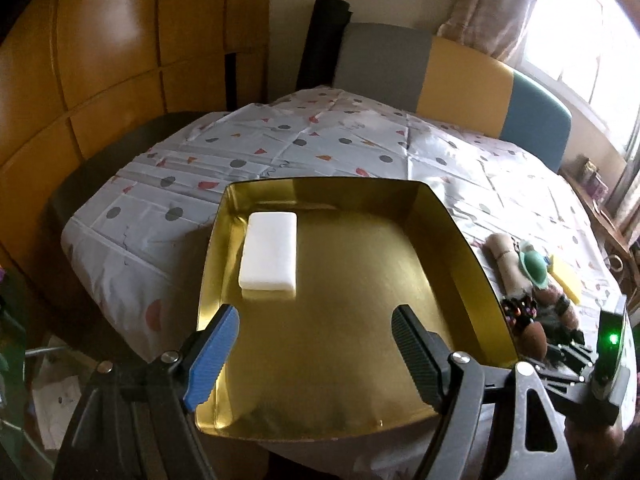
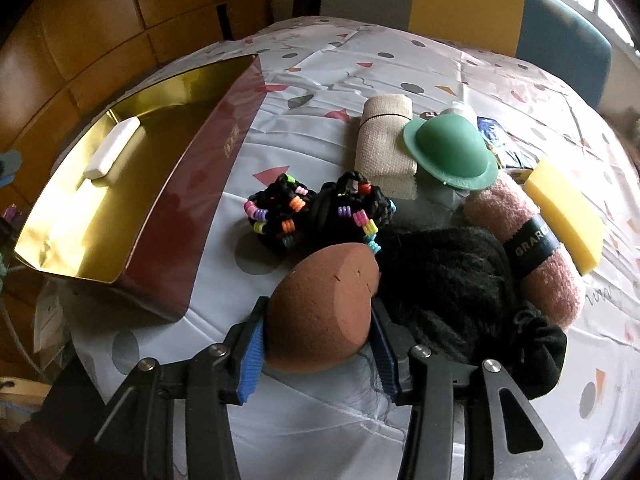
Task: Organize soft objects
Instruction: 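Carry the brown egg sponge over the tray and open the right tool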
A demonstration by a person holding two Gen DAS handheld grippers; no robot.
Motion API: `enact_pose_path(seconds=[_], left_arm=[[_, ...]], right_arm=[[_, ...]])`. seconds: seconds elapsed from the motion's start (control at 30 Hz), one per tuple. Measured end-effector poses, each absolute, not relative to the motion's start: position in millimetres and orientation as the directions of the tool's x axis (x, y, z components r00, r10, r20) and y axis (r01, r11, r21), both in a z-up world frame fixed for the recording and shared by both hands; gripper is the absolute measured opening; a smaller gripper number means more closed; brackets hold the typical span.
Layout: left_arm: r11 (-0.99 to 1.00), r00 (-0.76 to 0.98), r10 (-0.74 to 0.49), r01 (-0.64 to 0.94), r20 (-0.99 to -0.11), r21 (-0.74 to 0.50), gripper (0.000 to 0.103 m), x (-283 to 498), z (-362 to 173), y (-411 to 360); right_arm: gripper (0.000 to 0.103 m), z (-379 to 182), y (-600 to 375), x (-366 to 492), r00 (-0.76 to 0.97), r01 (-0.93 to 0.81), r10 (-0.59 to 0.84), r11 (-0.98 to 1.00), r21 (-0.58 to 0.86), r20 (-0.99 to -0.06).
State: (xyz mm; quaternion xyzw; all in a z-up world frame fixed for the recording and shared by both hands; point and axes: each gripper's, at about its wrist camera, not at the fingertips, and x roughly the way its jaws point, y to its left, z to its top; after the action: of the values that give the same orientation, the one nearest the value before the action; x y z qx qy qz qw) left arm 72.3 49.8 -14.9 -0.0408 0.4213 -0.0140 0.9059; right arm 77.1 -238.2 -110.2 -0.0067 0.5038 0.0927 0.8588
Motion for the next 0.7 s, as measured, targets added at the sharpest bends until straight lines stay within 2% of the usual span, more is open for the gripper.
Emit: enact_pose_path(seconds=[0.27,0.43,0.7], left_arm=[[0.996,0.642,-0.079,0.011,-0.763,-0.094,0.08,60.2,-17.3,49.0],[0.995,0.642,-0.077,0.004,-0.763,-0.097,0.08,58.6,-19.3,53.2],[0.994,0.641,-0.076,-0.008,-0.763,-0.105,0.08,58.2,-21.2,59.3]], right_arm=[[0.045,-101.1,-241.1,77.0,0.485,-0.1,0.144,0.989,0.109,-0.862],[0.045,-77.1,-239.1,76.2,0.545,-0.073,0.148,0.989,0.129,-0.825],[0.045,-47.8,-220.3,76.3,0.599,-0.107,0.173,0.985,0.135,-0.782]])
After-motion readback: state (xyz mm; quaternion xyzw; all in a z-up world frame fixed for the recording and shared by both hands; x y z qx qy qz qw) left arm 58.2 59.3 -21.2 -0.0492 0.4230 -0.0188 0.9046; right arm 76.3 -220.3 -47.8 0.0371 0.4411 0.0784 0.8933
